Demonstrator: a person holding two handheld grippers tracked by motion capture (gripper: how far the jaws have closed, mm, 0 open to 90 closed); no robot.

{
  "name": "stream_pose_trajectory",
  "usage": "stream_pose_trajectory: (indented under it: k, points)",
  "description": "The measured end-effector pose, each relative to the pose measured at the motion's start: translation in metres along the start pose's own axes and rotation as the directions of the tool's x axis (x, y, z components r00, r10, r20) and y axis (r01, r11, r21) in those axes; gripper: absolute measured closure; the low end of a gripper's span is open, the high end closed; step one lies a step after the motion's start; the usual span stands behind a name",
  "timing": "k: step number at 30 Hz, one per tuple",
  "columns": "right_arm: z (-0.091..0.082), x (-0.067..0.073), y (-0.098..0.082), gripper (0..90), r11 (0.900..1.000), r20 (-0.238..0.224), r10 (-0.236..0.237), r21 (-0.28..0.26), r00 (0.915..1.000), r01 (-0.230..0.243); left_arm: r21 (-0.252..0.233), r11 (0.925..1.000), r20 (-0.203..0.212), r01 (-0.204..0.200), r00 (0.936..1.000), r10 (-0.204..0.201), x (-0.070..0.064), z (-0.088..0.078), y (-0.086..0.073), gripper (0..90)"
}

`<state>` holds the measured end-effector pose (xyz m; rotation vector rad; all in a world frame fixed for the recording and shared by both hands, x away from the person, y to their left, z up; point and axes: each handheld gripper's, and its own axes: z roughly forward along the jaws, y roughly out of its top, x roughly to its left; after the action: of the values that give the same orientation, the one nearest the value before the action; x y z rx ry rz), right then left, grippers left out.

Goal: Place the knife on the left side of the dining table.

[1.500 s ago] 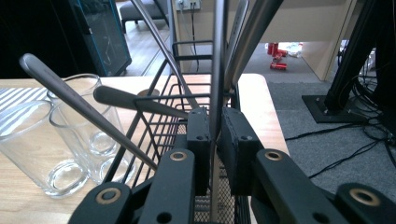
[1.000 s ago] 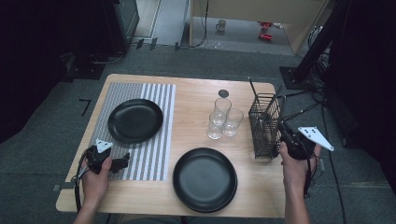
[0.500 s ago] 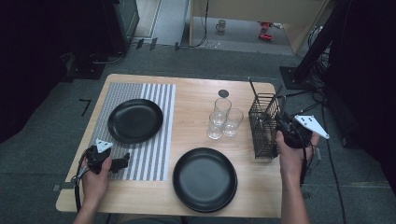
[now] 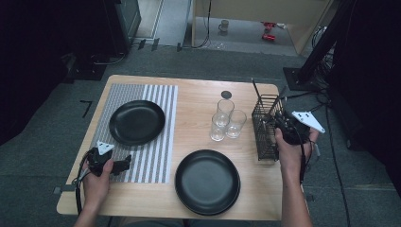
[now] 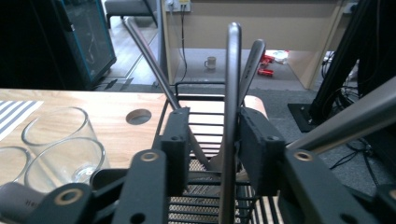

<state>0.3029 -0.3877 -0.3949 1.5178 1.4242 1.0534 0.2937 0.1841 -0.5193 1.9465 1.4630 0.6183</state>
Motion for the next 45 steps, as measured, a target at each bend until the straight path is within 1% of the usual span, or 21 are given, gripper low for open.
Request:
stream_pose_trajectory:
  k: [2, 6, 8, 12, 15, 17, 19, 20, 21, 26, 30, 36, 45]
  points:
    - [0.002, -0.001, 0.000, 71.1, 1.000, -0.014, 0.002, 0.011, 0.9999, -0.002, 0.000, 1.0000, 0.000, 0.000, 1.0000, 0.000, 0.000, 0.000, 0.000, 3.1]
    - [0.010, -0.003, -0.003, 74.9, 0.999, -0.009, 0.009, 0.054, 0.9999, -0.009, 0.000, 1.0000, 0.000, 0.000, 1.0000, 0.000, 0.000, 0.000, 0.000, 3.1]
    - [0.011, -0.004, -0.003, 76.8, 0.998, -0.013, 0.010, 0.065, 0.9999, -0.010, 0.000, 1.0000, 0.000, 0.000, 1.0000, 0.000, 0.000, 0.000, 0.000, 3.1]
    - [0.011, -0.002, -0.002, 78.1, 0.995, -0.010, -0.008, 0.096, 0.9999, 0.009, 0.000, 1.0000, 0.000, 0.001, 1.0000, -0.001, 0.000, 0.000, 0.000, 3.1]
    - [0.012, 0.001, -0.002, 79.5, 0.992, 0.017, -0.047, 0.119, 0.9987, 0.045, 0.001, 1.0000, 0.000, -0.001, 1.0000, 0.001, 0.000, 0.000, 0.000, 3.1]
    - [0.012, 0.001, -0.002, 82.5, 0.992, 0.014, -0.046, 0.119, 0.9988, 0.044, 0.001, 1.0000, 0.000, -0.001, 1.0000, 0.001, 0.000, 0.000, 0.000, 3.1]
    - [0.011, -0.001, -0.002, 84.0, 0.994, -0.007, -0.026, 0.110, 0.9996, 0.027, 0.000, 1.0000, 0.000, 0.001, 1.0000, -0.001, 0.000, 0.000, 0.000, 3.1]
    - [0.011, -0.002, -0.002, 84.2, 0.994, -0.007, -0.019, 0.110, 0.9998, 0.020, 0.000, 1.0000, 0.000, 0.001, 1.0000, -0.001, 0.000, 0.000, 0.000, 3.1]
    - [0.011, -0.002, -0.002, 84.4, 0.994, -0.003, -0.024, 0.106, 0.9997, 0.024, 0.000, 1.0000, 0.000, 0.000, 1.0000, 0.000, 0.000, 0.000, 0.000, 3.1]
    - [0.006, -0.002, -0.004, 84.5, 0.999, -0.005, -0.007, 0.049, 1.0000, 0.007, 0.000, 1.0000, 0.000, 0.000, 1.0000, 0.000, 0.000, 0.000, 0.000, 3.1]
    - [0.000, -0.005, -0.006, 84.6, 1.000, -0.016, 0.010, 0.006, 0.9998, -0.010, 0.000, 1.0000, 0.000, 0.000, 1.0000, 0.000, 0.000, 0.000, 0.000, 3.1]
    - [-0.009, -0.007, -0.002, 84.6, 0.998, -0.038, 0.018, -0.053, 0.9991, -0.020, 0.000, 1.0000, 0.000, 0.000, 1.0000, 0.000, 0.000, 0.000, 0.000, 3.1]
    - [-0.017, -0.006, 0.005, 84.6, 0.995, -0.065, 0.030, -0.091, 0.9975, -0.036, 0.000, 1.0000, 0.000, 0.000, 1.0000, 0.000, 0.000, 0.000, 0.000, 3.1]
